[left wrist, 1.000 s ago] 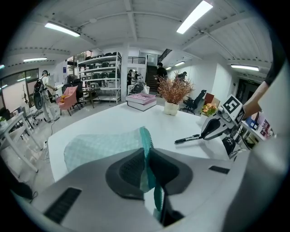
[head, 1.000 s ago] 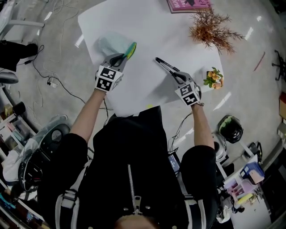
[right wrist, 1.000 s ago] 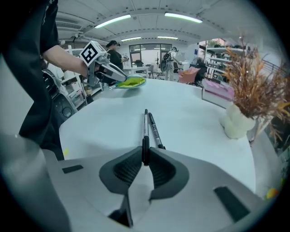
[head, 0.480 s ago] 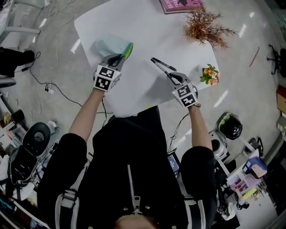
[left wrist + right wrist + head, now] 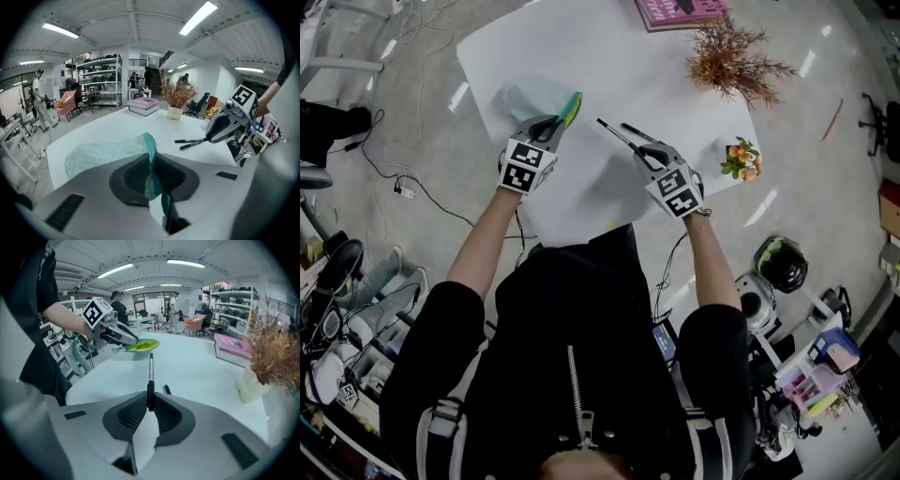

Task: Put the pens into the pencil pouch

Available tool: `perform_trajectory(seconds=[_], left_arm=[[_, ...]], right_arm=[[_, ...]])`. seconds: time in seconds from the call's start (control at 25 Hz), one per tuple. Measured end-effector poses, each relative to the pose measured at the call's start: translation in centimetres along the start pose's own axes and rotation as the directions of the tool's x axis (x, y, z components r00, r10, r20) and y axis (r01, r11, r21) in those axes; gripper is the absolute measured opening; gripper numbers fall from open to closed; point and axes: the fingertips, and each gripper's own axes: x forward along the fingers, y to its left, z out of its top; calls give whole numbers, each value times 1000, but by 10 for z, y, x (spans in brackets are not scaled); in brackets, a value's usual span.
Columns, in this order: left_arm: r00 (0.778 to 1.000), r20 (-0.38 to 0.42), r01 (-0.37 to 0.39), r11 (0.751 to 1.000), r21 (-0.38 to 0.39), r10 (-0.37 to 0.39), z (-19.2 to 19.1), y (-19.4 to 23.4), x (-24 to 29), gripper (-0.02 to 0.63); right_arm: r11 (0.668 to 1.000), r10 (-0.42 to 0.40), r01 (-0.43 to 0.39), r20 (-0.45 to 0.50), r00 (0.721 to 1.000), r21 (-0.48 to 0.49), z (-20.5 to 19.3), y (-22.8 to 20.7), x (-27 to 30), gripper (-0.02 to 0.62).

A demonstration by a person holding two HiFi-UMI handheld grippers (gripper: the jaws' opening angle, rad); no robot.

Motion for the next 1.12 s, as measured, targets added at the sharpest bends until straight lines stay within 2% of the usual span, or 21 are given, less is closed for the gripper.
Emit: perform_trajectory(seconds=[0.36, 0.72, 1.12], left_arm=[[1000, 8, 11, 1000, -6, -11, 5, -2, -1, 54], [999, 17, 45, 999, -19, -45, 7, -5, -2, 54], [997, 28, 70, 997, -24, -70, 10, -5, -6, 54]], right_arm=[[998, 53, -53, 26, 998, -27, 43, 6, 26, 60], [996, 85, -85, 18, 996, -35, 64, 4, 47, 60], [992, 128, -128, 88, 988, -3, 102, 9, 59, 60]])
